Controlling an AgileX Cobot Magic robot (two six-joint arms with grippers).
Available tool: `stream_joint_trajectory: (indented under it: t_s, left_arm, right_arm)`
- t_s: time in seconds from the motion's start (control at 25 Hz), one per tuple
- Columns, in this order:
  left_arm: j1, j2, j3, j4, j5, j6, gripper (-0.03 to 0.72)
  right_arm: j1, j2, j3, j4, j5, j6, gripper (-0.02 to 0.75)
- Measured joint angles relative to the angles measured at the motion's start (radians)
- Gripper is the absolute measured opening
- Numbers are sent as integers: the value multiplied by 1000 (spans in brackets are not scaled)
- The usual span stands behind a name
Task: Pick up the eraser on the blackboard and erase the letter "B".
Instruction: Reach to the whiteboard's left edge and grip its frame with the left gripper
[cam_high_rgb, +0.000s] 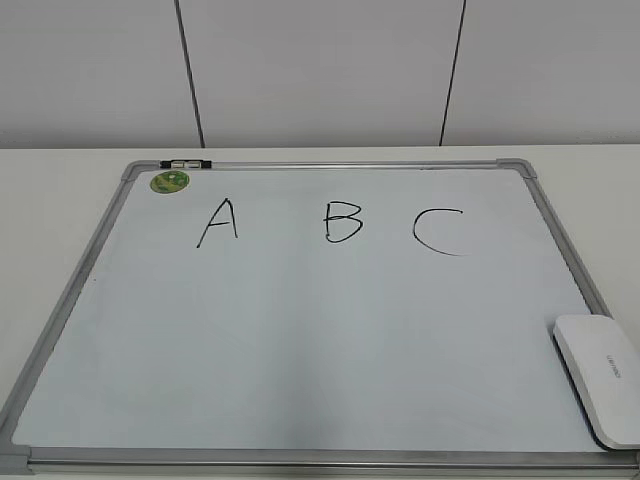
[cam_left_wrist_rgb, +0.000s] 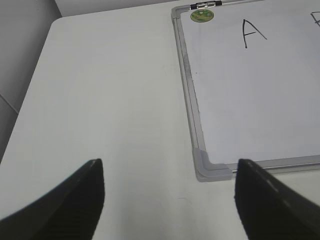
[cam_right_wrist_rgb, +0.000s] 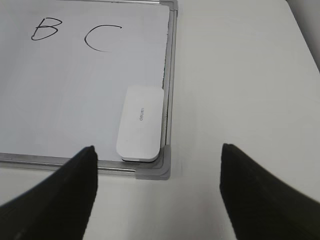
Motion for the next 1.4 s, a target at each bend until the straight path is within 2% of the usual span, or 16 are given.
stream_joint_trajectory:
  t_s: [0.24, 0.48, 0.8, 1.12, 1.4]
  left_arm:
    - [0, 0, -2, 4, 0, 0, 591]
    - [0, 61, -103, 0, -9, 0, 591]
    - [0, 399, -257, 0, -55, -2, 591]
    - [0, 797, -413, -85, -78, -2, 547]
    - [0, 1112, -553, -95, -81, -2, 539]
  right_arm:
    - [0, 0, 0, 0, 0, 0, 586]
    - [0, 0, 0, 0, 0, 0, 586]
    - [0, 0, 0, 0, 0, 0, 587]
    - [0, 0, 0, 0, 0, 0, 587]
    - [0, 0, 0, 0, 0, 0, 586]
